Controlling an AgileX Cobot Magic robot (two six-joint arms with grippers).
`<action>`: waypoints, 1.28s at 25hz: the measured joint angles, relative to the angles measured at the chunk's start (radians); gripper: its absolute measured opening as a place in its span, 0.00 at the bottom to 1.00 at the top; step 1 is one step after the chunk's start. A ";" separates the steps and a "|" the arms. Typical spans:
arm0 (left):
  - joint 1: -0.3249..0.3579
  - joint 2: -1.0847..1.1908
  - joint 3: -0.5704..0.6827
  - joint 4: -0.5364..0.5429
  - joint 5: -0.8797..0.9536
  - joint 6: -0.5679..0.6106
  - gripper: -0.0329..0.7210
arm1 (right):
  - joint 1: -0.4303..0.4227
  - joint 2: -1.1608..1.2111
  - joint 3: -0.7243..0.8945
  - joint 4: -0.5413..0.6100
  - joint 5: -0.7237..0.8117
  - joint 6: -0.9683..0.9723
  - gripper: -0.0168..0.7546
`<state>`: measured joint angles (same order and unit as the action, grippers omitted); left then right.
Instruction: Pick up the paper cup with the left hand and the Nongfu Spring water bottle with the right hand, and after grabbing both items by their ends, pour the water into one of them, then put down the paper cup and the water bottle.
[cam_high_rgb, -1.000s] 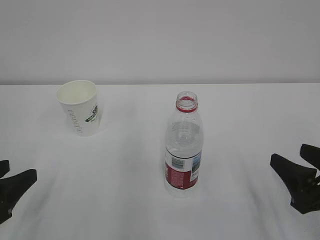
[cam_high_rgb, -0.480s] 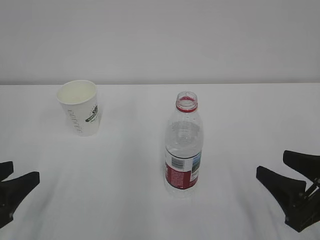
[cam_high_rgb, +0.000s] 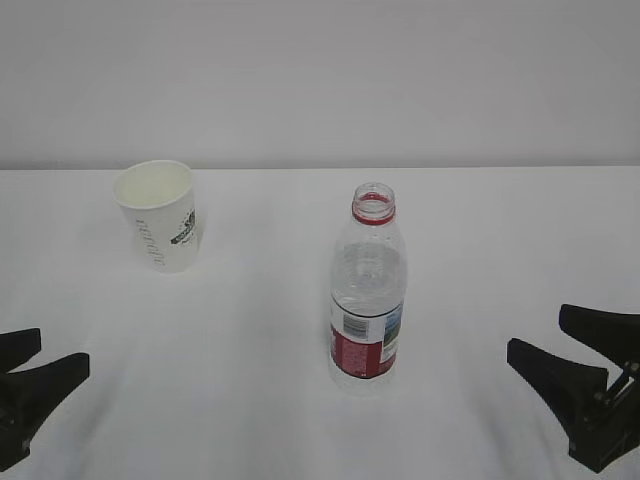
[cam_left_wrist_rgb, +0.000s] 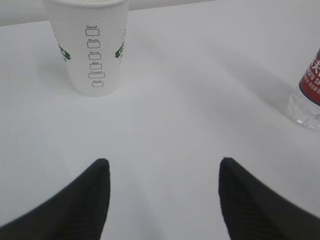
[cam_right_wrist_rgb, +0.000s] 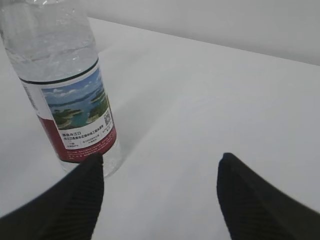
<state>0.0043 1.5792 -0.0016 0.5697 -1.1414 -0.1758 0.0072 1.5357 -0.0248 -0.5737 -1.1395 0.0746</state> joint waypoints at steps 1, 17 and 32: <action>0.000 0.000 0.000 0.000 0.000 0.000 0.70 | 0.000 0.000 0.000 0.000 0.000 0.000 0.71; 0.000 0.000 0.000 0.055 0.000 -0.004 0.63 | 0.000 0.000 0.000 -0.045 0.000 0.000 0.71; 0.000 0.000 0.000 0.043 0.000 0.114 0.79 | 0.000 0.045 -0.017 -0.145 -0.002 -0.059 0.87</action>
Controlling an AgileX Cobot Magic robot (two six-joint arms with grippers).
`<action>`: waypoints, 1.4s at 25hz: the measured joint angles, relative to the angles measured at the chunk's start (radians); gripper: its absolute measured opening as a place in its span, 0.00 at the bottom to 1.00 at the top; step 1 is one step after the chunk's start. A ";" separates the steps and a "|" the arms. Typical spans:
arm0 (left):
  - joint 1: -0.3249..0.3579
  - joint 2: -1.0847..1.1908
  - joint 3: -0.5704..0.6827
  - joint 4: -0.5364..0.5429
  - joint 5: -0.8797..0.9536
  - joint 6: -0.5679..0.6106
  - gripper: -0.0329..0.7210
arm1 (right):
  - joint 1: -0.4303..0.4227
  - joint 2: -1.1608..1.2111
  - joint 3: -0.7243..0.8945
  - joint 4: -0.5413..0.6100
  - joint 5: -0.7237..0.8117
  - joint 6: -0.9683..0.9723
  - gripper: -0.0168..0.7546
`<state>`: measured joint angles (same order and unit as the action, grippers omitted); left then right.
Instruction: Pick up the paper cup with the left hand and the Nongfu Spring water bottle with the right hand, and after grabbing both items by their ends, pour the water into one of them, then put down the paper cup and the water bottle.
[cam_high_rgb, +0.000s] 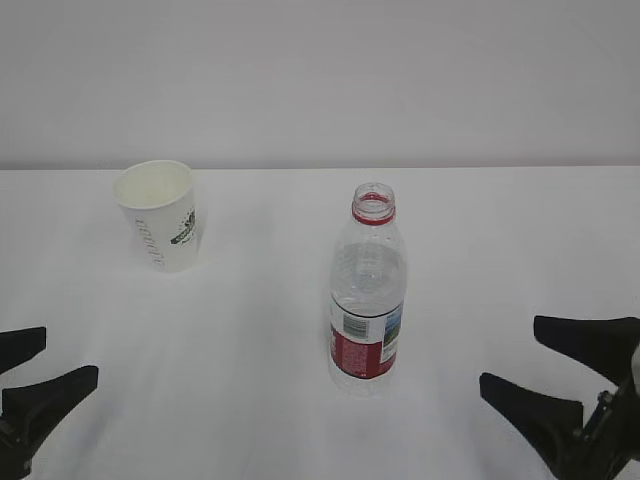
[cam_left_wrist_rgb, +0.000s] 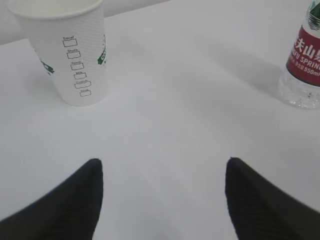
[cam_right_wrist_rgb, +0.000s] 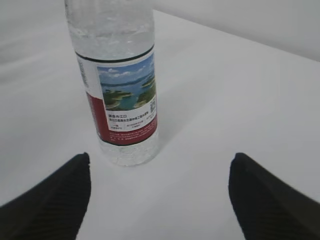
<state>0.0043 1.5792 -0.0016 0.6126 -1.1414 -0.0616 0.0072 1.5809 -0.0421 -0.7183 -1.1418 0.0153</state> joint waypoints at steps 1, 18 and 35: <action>0.000 0.000 0.000 -0.002 0.000 0.000 0.79 | 0.000 0.016 -0.009 -0.013 -0.001 0.004 0.88; 0.000 0.000 0.000 -0.007 0.000 0.002 0.81 | 0.000 0.123 -0.148 -0.130 -0.003 0.096 0.88; 0.000 0.000 0.000 -0.007 0.000 0.002 0.81 | 0.000 0.123 -0.158 -0.114 -0.005 -0.047 0.87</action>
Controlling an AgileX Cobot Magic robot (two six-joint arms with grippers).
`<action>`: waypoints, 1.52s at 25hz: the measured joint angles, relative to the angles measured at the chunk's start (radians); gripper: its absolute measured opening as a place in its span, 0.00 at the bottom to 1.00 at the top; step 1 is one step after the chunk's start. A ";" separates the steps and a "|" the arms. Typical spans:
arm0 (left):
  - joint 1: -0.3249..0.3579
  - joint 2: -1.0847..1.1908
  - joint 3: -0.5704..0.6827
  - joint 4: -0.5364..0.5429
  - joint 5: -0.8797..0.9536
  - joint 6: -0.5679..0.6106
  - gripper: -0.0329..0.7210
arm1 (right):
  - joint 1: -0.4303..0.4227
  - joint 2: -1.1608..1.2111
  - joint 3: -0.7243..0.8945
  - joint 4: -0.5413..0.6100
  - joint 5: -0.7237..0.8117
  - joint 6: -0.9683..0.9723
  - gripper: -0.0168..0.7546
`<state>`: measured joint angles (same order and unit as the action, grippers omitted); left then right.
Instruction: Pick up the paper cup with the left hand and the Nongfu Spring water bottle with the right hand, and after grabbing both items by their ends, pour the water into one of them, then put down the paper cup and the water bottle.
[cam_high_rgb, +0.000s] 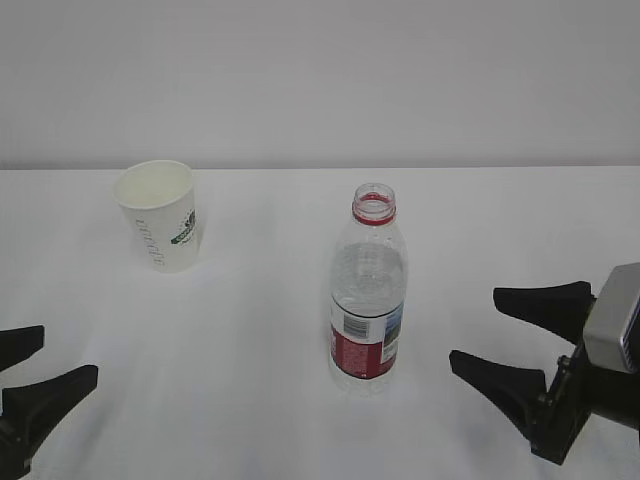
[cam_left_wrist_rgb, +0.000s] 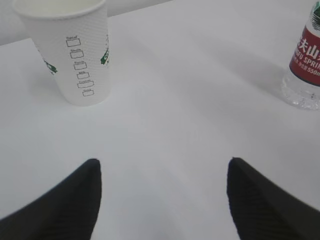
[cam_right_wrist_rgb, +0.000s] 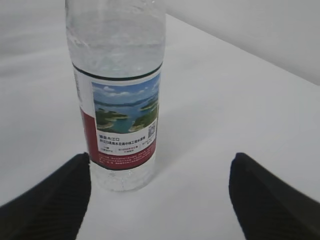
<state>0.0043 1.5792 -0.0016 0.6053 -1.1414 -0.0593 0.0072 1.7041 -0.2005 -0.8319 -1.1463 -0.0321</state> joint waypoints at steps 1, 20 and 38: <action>0.000 0.000 0.000 0.000 0.000 0.000 0.81 | 0.000 0.000 -0.001 0.000 0.000 0.000 0.87; 0.000 0.000 0.000 -0.002 -0.002 0.001 0.80 | 0.000 0.169 -0.121 -0.135 0.000 0.047 0.86; 0.000 0.000 0.000 -0.025 -0.007 0.001 0.79 | 0.013 0.216 -0.239 -0.233 0.000 0.125 0.86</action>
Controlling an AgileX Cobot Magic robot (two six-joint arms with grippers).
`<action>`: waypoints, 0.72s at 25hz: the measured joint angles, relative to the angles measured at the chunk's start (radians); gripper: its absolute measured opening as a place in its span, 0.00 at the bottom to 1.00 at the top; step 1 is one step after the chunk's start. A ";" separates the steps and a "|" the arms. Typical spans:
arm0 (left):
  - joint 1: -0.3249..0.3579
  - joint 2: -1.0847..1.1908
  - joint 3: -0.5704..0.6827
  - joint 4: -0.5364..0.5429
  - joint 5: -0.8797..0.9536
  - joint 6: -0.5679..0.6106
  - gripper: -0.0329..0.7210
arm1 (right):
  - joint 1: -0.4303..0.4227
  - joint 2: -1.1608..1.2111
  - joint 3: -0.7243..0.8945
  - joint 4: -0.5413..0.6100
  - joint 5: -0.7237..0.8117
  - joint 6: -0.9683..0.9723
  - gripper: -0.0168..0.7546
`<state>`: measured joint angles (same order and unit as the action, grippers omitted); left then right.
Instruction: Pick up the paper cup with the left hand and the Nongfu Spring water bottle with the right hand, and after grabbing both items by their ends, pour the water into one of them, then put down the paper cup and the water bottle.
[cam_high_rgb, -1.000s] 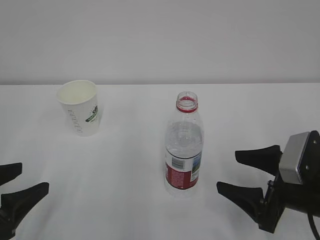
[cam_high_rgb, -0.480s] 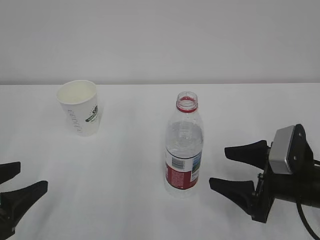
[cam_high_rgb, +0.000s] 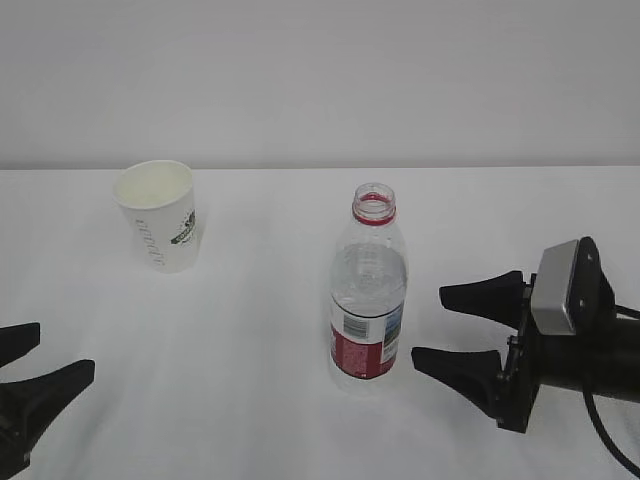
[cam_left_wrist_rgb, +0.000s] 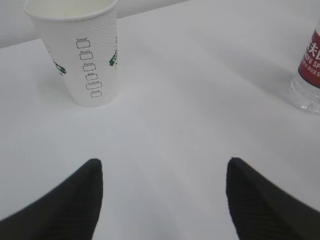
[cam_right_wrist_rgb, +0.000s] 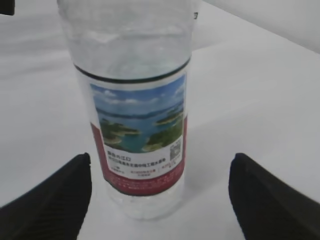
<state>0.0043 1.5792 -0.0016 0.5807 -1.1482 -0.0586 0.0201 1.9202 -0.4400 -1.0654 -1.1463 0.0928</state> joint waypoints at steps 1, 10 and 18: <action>0.000 0.000 0.000 0.000 0.000 0.002 0.79 | 0.015 0.000 -0.007 0.000 0.000 0.000 0.86; 0.000 0.000 0.000 -0.002 0.000 0.002 0.79 | 0.101 0.005 -0.066 0.031 0.000 0.000 0.86; 0.000 0.000 0.000 -0.006 0.000 0.002 0.79 | 0.109 0.064 -0.080 0.048 0.009 0.001 0.86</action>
<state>0.0043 1.5792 -0.0016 0.5744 -1.1482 -0.0570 0.1294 1.9840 -0.5202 -1.0177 -1.1374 0.0935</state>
